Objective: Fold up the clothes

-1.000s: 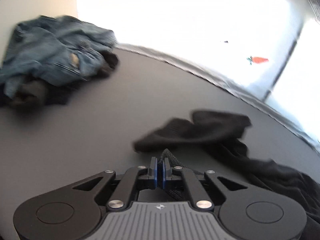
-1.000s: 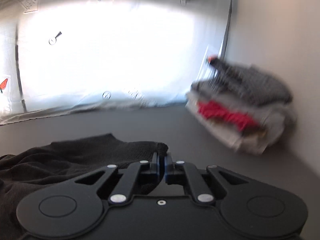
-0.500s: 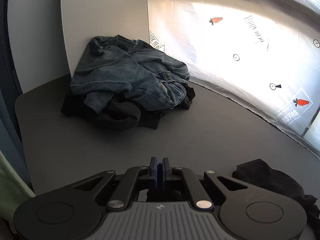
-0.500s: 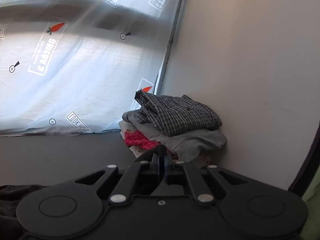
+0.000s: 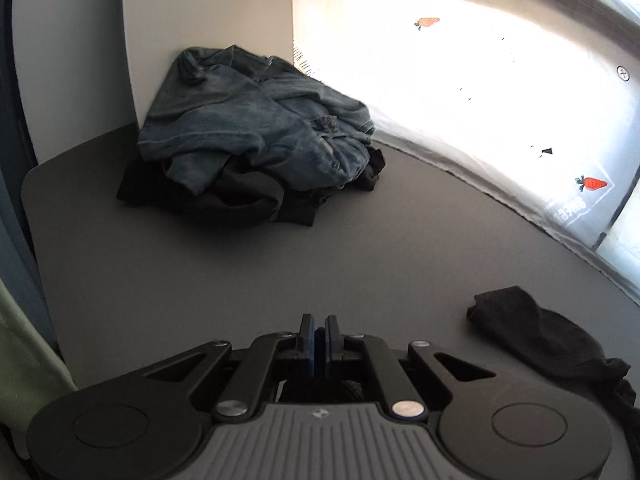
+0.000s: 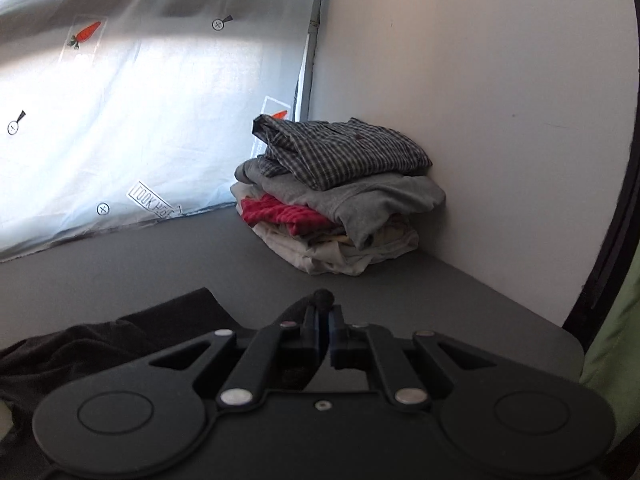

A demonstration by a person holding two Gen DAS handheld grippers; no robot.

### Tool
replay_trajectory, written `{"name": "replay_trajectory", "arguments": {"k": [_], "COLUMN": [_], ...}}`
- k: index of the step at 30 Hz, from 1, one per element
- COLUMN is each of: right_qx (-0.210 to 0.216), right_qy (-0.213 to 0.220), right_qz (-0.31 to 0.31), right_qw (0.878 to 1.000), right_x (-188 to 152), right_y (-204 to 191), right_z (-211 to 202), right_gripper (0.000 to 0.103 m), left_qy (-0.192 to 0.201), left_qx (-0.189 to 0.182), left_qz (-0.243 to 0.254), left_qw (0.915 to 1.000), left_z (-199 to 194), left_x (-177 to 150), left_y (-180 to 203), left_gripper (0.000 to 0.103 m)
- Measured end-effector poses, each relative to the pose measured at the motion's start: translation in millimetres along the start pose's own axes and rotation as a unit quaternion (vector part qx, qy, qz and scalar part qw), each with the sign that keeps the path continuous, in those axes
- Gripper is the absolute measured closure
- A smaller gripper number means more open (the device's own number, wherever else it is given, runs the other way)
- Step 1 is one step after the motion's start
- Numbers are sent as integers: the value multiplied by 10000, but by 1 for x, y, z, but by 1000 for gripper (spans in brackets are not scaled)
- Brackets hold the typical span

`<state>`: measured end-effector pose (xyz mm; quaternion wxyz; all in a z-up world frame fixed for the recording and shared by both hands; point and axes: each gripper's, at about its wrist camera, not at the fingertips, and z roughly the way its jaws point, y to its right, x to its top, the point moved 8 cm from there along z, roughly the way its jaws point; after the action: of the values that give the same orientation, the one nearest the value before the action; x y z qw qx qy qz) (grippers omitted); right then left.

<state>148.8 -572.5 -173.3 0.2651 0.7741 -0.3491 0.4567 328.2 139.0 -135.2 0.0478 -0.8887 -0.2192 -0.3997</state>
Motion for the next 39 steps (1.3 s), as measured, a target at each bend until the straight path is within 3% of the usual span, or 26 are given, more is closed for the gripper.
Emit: {"name": "replay_trajectory", "arguments": {"k": [5,8,11,15,18,20,21,22,24,26,28,31,35,39], "right_qx": [212,272,148,-82,-451,-607,-641,-585,-422,-210,193,866,1657,1942], "right_qy": [320,359,140,-565,-1020,-1104,-1092,-1051,-1008,-1004,-1081,-1391,-1798,-2010], "right_qz": [257,500,470,212,-154,-367,-434,-468,-571,-706,-810,-772,-738,-999], "right_qw": [9989,9977,9987,9981,9936,9914,9910,9916,9924,9922,9907,9835,9668,9549], "right_x": [30,33,13,-37,-70,-79,-80,-78,-76,-75,-78,-93,-115,-139], "right_y": [-2,7,19,29,32,31,31,27,16,1,-21,-58,-107,-156], "right_z": [-11,-20,-22,-12,-7,-8,-10,-11,-13,-14,-15,-20,-29,-44], "right_gripper": [98,98,98,97,89,77,65,56,49,34,12,3,0,0], "left_qy": [435,560,457,-170,-441,-470,-459,-447,-426,-466,-531,-663,-825,-1034], "left_qx": [-451,-568,-314,365,726,701,669,648,642,553,405,74,-220,-450], "left_qz": [-181,-306,-188,-145,21,14,13,32,117,140,132,108,338,738], "left_qw": [9979,9963,9983,9991,9964,9964,9967,9969,9970,9973,9977,9977,9958,9909], "left_z": [-21,-36,-35,-10,-6,-10,-13,-15,-18,-18,-18,-19,-17,-10], "left_x": [35,37,17,-34,-58,-64,-65,-66,-67,-69,-72,-80,-90,-100], "left_y": [20,16,2,-33,-53,-61,-63,-64,-63,-58,-51,-34,-12,11], "left_gripper": [97,97,97,94,94,88,86,84,81,75,69,60,51,49]}}
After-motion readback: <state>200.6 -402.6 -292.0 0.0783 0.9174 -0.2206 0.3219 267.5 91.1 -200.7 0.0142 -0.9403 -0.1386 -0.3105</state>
